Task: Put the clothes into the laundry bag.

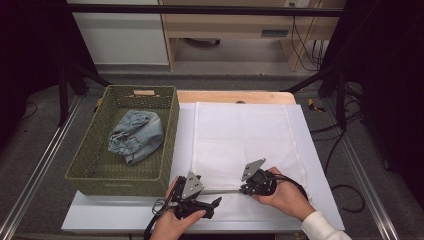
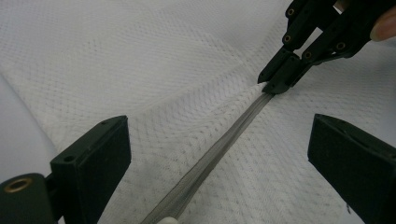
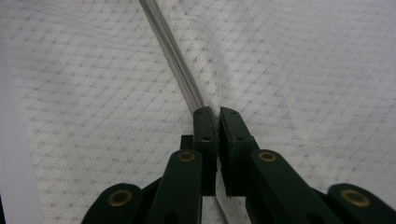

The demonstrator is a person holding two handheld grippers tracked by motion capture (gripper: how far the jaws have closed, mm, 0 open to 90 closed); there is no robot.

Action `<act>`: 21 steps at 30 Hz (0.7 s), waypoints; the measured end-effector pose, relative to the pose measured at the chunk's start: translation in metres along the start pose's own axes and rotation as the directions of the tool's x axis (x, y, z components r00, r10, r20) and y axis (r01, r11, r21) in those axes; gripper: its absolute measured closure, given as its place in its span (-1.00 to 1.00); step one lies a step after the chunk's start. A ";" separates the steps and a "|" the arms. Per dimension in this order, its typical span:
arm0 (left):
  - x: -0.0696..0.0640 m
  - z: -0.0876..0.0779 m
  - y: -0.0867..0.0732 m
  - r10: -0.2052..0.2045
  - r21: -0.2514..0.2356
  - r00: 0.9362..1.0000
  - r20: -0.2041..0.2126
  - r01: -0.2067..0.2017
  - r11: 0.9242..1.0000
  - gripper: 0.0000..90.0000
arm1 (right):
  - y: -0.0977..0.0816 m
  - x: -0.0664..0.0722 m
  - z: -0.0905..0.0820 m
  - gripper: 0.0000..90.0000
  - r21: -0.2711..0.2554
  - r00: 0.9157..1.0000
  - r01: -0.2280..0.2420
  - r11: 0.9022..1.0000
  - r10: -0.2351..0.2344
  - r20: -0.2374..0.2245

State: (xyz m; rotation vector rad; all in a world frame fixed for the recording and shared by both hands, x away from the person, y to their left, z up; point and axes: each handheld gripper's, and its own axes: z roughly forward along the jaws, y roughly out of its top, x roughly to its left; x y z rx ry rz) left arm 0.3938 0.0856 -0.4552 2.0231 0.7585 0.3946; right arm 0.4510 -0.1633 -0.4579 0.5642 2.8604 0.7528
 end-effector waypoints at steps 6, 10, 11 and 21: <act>0.000 -0.001 0.000 0.003 0.002 1.000 -0.001 -0.003 1.000 -0.87 | 0.000 -0.001 -0.002 0.97 -0.021 1.000 -0.008 1.000 0.008 0.003; 0.000 -0.001 0.001 0.000 -0.004 1.000 -0.003 0.000 1.000 -0.87 | -0.001 -0.006 -0.009 0.97 -0.057 1.000 -0.030 0.998 0.030 0.002; 0.000 -0.001 0.001 0.002 -0.004 1.000 -0.003 -0.002 1.000 -0.87 | 0.000 -0.006 -0.010 0.97 -0.063 0.999 -0.035 0.997 0.035 0.002; -0.003 -0.006 0.009 0.019 -0.001 1.000 -0.017 -0.019 1.000 -0.87 | 0.009 -0.008 -0.032 0.98 -0.135 0.997 -0.017 0.991 0.026 0.067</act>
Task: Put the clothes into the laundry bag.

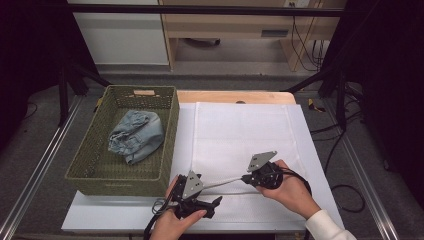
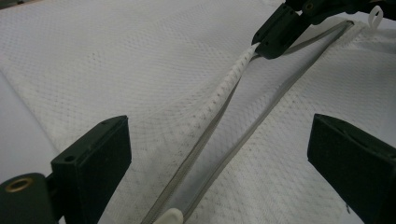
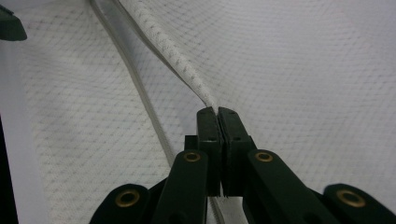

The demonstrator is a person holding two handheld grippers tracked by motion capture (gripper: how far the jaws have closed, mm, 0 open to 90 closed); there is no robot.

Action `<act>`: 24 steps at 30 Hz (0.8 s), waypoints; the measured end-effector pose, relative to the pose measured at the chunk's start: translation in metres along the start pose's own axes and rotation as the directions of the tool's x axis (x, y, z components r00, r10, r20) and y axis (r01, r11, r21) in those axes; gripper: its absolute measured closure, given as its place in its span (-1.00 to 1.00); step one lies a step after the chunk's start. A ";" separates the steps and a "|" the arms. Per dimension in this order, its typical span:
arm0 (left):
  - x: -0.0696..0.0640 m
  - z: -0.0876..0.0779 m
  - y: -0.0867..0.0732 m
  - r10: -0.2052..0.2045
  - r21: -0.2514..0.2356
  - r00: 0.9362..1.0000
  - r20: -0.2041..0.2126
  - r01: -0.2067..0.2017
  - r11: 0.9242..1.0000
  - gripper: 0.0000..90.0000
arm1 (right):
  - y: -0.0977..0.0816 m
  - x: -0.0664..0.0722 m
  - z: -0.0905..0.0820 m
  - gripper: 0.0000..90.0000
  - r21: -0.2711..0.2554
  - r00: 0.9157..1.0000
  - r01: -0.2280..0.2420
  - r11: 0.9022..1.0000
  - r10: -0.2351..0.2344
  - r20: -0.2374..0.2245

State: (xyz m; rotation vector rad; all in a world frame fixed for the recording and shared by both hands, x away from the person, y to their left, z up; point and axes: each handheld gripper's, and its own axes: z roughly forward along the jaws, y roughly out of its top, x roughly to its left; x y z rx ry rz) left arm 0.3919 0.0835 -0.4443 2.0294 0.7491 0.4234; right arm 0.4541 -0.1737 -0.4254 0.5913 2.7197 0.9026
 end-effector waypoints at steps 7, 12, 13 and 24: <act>-0.002 -0.001 0.010 0.009 -0.001 1.000 -0.005 -0.009 1.000 -0.85 | 0.007 -0.006 0.000 0.98 -0.018 0.997 0.003 1.000 -0.001 0.073; 0.001 0.001 0.021 0.021 0.031 1.000 -0.008 -0.021 0.999 -0.84 | 0.010 -0.013 0.002 0.98 -0.071 0.993 -0.028 0.997 0.036 0.112; 0.002 0.002 0.023 0.029 0.046 1.000 -0.010 -0.028 0.999 -0.84 | 0.010 -0.014 0.002 0.98 -0.088 0.992 -0.034 0.996 0.044 0.116; 0.030 -0.003 0.052 -0.006 0.063 0.999 -0.045 0.009 0.998 -0.80 | 0.001 -0.016 -0.012 0.98 -0.246 0.980 -0.061 0.967 0.106 0.171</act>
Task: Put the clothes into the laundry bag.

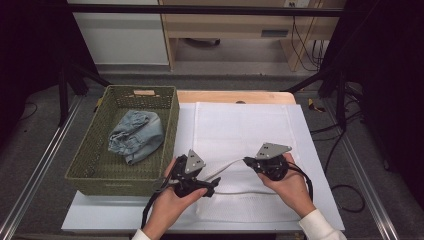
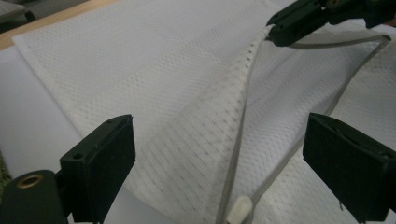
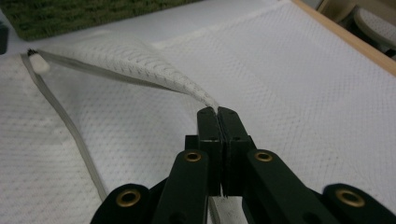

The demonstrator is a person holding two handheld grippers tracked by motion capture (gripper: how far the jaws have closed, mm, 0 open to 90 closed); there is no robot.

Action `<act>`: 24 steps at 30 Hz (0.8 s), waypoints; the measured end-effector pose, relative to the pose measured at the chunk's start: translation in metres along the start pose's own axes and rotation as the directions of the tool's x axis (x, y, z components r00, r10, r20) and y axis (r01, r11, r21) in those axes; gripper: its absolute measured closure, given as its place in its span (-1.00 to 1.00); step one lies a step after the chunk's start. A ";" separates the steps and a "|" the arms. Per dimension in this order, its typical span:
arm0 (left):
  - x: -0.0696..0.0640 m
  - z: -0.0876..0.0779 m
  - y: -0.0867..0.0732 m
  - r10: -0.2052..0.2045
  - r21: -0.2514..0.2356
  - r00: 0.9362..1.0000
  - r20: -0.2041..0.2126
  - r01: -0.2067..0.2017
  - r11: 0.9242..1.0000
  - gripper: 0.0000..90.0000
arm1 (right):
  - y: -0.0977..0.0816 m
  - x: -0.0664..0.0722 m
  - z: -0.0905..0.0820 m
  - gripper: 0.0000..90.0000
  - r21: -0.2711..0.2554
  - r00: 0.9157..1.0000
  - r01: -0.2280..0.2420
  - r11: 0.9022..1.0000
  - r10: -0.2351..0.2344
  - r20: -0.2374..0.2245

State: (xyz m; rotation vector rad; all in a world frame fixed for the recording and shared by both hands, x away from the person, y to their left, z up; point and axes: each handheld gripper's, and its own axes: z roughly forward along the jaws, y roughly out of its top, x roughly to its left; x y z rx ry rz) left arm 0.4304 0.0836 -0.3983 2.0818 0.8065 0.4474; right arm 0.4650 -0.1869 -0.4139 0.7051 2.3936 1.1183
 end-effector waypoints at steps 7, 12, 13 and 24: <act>0.016 -0.015 0.021 0.013 0.003 0.999 -0.047 -0.013 1.000 -0.80 | 0.000 0.007 0.000 0.98 -0.074 1.000 -0.006 0.997 0.005 -0.018; 0.030 -0.024 0.029 0.030 0.032 0.994 -0.101 -0.027 0.999 -0.80 | 0.005 0.009 -0.003 0.98 -0.093 1.000 0.005 0.996 -0.007 -0.025; 0.032 -0.026 0.031 0.034 0.035 0.994 -0.105 -0.031 0.999 -0.80 | 0.005 0.009 -0.005 0.98 -0.100 1.000 -0.001 0.995 -0.002 -0.026; 0.064 -0.045 0.034 0.028 0.117 0.988 -0.153 -0.010 0.993 -0.80 | 0.003 0.007 -0.007 0.98 -0.108 0.999 -0.016 0.994 0.012 -0.039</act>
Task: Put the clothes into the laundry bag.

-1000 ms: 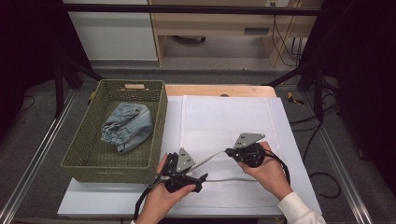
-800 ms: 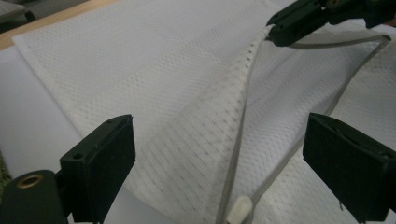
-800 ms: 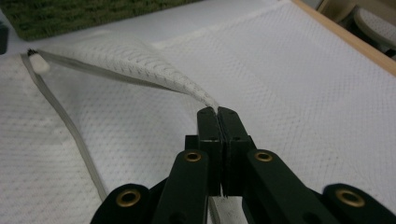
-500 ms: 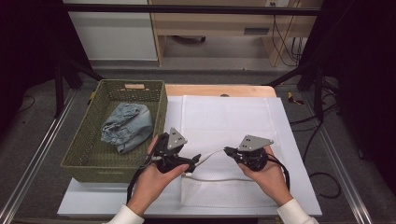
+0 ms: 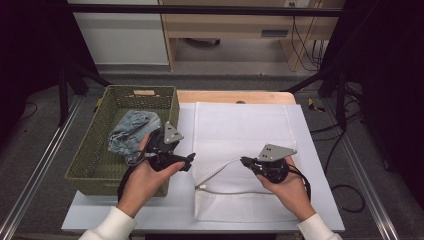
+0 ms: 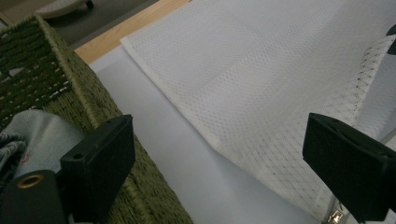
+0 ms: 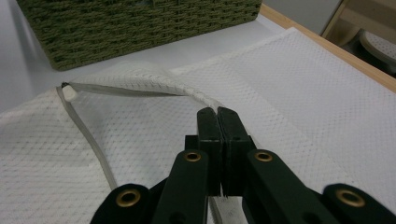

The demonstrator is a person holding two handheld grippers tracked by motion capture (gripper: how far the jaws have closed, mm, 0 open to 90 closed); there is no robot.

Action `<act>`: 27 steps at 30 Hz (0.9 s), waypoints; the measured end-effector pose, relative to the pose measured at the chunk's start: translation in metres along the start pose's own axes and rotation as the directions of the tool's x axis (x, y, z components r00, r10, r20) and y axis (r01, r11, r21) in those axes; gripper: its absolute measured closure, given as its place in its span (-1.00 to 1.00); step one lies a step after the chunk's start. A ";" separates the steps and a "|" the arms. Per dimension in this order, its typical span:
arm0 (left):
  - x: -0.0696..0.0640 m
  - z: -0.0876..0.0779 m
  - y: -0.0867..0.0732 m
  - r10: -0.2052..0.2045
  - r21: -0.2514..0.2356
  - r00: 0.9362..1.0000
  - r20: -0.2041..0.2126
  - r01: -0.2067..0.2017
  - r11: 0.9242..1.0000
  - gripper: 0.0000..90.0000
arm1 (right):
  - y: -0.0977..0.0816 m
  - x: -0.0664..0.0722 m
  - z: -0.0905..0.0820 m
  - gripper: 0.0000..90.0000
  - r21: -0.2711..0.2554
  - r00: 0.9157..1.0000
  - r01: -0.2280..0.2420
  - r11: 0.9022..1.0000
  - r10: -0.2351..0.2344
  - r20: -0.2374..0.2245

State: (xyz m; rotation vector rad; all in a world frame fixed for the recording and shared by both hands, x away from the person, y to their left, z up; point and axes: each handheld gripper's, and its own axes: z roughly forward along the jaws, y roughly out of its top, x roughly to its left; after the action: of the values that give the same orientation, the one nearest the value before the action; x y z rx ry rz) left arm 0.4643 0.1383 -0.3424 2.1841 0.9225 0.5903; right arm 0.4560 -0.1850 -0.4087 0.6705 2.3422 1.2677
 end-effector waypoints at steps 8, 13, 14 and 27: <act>0.034 -0.019 0.006 -0.017 0.013 0.998 -0.062 0.018 1.000 -0.80 | -0.005 0.000 0.002 0.98 0.013 1.000 -0.003 1.000 0.004 -0.024; 0.057 -0.034 0.014 -0.025 0.053 0.995 -0.099 0.031 0.998 -0.80 | -0.005 -0.002 0.001 0.98 0.010 1.000 -0.012 1.000 0.012 -0.026; 0.060 -0.037 0.015 -0.029 0.062 0.994 -0.109 0.036 0.997 -0.80 | -0.005 -0.003 0.001 0.98 0.009 1.000 -0.012 1.000 0.012 -0.028; 0.089 -0.042 0.011 -0.064 0.118 0.984 -0.165 0.084 0.989 -0.82 | -0.006 -0.003 0.001 0.98 0.019 0.999 -0.013 1.000 0.014 -0.030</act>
State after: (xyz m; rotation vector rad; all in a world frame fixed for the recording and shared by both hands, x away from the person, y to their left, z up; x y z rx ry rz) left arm 0.5002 0.2165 -0.2940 2.2261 1.1487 0.6978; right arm 0.4580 -0.1891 -0.4142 0.6789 2.3799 1.2715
